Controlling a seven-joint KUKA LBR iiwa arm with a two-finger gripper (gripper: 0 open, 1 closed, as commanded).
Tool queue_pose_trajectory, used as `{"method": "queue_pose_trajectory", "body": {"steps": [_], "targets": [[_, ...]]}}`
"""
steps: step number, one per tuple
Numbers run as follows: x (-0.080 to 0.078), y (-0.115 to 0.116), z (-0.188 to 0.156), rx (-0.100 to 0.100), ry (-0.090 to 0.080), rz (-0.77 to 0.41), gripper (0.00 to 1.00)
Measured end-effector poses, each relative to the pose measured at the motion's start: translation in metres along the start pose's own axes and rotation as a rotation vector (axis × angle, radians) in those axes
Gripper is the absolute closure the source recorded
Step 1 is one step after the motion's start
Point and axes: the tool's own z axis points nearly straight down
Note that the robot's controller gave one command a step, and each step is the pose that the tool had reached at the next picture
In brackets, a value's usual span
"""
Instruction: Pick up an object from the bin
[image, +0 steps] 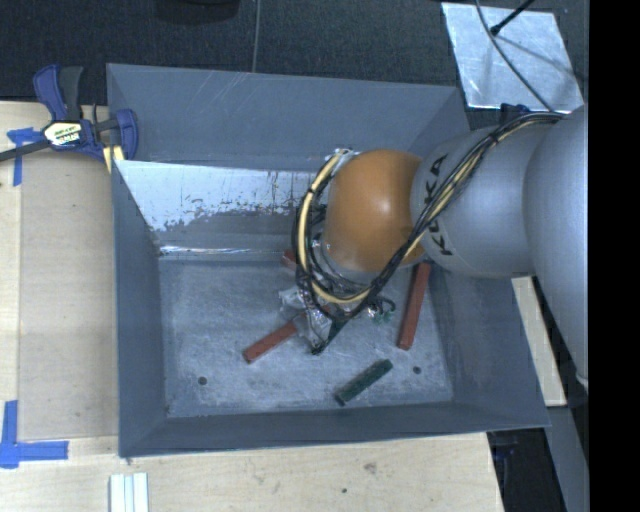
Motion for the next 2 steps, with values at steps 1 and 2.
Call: {"method": "queue_pose_trajectory", "body": {"steps": [1,2], "targets": [[0.0500,-0.0376,0.0001,0.003,-0.010,-0.351,1.00],[0.0511,-0.0369,0.0019,0.002,-0.006,-0.350,0.00]]}}
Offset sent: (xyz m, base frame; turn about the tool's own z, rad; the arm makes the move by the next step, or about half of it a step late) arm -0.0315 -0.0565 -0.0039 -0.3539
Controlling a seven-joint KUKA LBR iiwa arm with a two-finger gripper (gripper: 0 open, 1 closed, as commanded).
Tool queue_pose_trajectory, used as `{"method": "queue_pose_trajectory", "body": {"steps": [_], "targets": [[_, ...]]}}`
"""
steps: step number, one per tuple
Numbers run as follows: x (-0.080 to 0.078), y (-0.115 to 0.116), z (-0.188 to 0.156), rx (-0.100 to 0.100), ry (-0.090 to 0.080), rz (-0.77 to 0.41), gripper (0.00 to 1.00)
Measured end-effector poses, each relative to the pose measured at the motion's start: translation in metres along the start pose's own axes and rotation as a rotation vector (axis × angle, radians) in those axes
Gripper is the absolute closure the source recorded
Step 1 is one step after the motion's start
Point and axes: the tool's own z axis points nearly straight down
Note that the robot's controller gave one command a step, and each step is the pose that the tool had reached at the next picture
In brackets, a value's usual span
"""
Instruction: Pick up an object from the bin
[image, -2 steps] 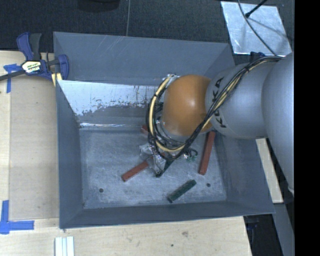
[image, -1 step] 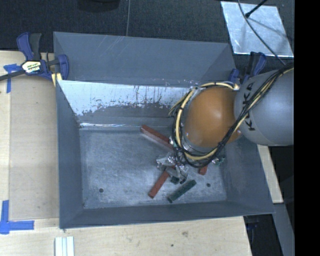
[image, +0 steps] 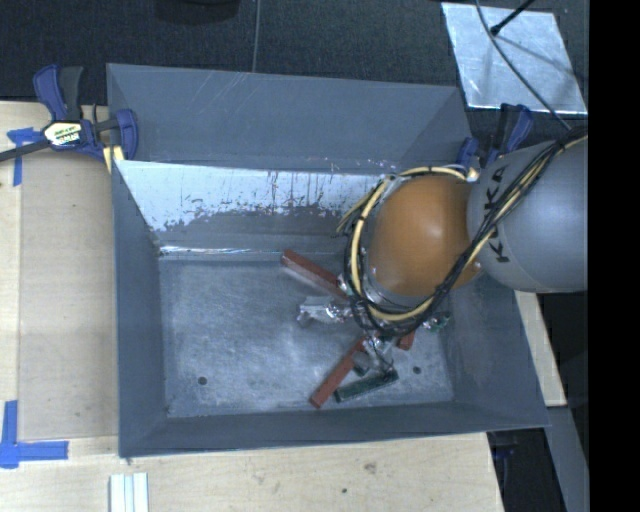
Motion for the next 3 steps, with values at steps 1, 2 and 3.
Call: {"method": "queue_pose_trajectory", "body": {"steps": [1,2,3], "targets": [[0.0410,0.0190,0.0005,-0.003,0.003,-0.475,0.00],[0.0406,0.0164,-0.0021,0.003,0.003,-0.471,1.00],[0.0472,0.0164,-0.0093,0.000,0.001,-0.462,1.00]]}}
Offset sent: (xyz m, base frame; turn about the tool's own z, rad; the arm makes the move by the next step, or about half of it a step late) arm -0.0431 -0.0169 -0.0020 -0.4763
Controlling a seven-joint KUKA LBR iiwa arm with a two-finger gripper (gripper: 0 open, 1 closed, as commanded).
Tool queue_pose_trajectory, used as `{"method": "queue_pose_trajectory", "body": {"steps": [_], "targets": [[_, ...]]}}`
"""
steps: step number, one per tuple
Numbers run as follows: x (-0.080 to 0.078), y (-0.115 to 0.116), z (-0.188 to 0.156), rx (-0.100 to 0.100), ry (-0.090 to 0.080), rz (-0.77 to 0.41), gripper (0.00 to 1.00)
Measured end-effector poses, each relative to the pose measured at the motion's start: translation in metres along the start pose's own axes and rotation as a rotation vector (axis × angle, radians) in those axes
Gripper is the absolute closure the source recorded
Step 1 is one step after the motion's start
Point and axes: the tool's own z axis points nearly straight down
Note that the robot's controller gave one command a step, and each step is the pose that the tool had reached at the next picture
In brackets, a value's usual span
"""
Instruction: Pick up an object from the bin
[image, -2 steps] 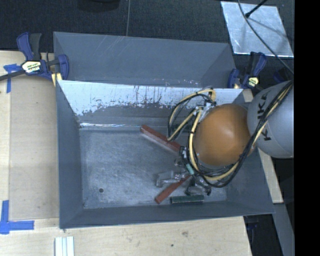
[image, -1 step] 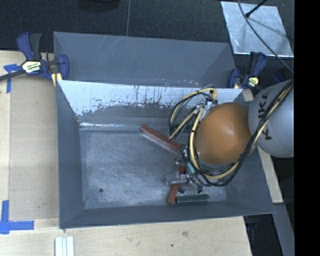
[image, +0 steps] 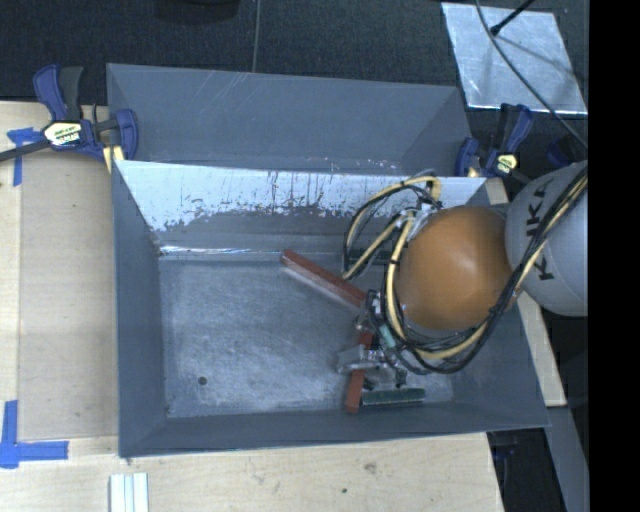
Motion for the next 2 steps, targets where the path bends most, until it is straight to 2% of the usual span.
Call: {"method": "queue_pose_trajectory", "body": {"steps": [1,2], "targets": [[-0.001,0.002,-0.046,-0.001,0.001,-0.021,1.00],[-0.016,0.010,-0.206,0.003,0.000,-0.017,1.00]]}}
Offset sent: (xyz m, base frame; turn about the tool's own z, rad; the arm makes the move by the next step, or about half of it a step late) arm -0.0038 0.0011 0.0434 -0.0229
